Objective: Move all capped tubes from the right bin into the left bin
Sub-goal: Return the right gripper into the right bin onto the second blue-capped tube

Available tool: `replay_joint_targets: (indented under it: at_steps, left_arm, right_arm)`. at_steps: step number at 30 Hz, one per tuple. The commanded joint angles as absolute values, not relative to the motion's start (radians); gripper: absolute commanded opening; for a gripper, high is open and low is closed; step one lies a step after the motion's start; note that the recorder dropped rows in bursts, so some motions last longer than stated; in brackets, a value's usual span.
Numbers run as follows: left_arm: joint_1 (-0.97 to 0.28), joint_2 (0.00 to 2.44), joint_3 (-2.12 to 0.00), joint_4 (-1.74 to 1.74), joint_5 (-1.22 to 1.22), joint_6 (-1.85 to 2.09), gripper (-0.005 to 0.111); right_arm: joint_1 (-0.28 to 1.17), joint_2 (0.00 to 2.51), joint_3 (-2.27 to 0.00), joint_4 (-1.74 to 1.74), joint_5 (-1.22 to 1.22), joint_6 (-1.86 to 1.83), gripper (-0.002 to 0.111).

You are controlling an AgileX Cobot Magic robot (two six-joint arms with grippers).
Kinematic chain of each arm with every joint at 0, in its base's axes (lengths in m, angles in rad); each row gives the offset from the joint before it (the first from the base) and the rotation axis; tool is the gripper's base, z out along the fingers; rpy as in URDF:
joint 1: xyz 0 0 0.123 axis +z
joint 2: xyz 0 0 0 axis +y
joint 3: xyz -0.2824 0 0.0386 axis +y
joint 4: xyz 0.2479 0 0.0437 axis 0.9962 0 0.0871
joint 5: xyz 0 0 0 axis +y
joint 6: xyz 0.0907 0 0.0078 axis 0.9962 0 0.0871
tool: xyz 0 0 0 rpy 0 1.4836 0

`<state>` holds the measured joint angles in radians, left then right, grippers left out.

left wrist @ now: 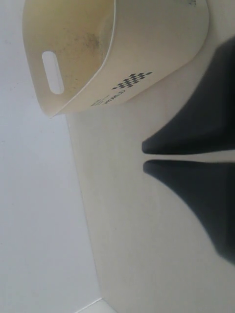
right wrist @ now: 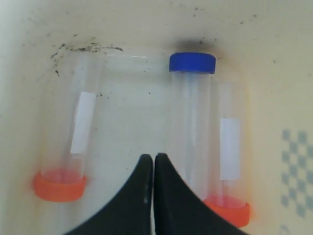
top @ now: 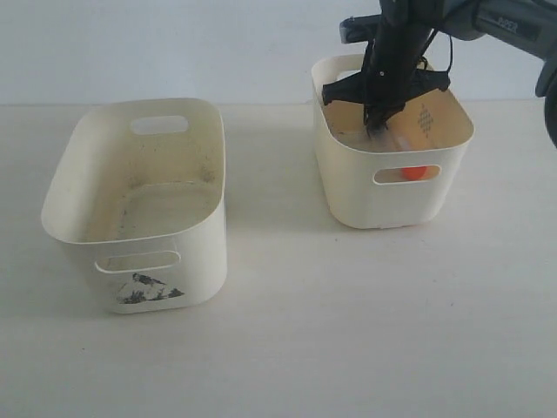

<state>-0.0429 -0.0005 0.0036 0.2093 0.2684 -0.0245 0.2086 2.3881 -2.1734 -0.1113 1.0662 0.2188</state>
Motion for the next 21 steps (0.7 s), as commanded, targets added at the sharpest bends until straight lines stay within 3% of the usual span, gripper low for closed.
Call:
replay_joint_targets:
  at_steps: [1, 9, 11, 14, 16, 21]
  left_arm:
    - [-0.044, 0.000, 0.000, 0.206, 0.261, -0.038, 0.004]
    - [-0.044, 0.000, 0.000, 0.206, 0.261, -0.038, 0.004]
    - [-0.044, 0.000, 0.000, 0.206, 0.261, -0.038, 0.004]
    - [-0.044, 0.000, 0.000, 0.206, 0.261, -0.038, 0.004]
    - [-0.044, 0.000, 0.000, 0.206, 0.261, -0.038, 0.004]
    - [-0.044, 0.000, 0.000, 0.206, 0.261, -0.038, 0.004]
  right_arm:
    - [0.200, 2.405, -2.177, -0.098, 1.058, 0.199, 0.000]
    - [0.198, 2.447, -2.177, -0.092, 1.010, 0.173, 0.002]
    - [0.198, 2.453, -2.177, -0.092, 1.006, 0.140, 0.014]
    - [0.198, 2.474, -2.177, -0.099, 1.021, 0.140, 0.044]
    - [0.198, 2.480, -2.177, -0.101, 1.021, 0.140, 0.050]
    - [0.198, 2.487, -2.177, -0.175, 1.016, 0.170, 0.050]
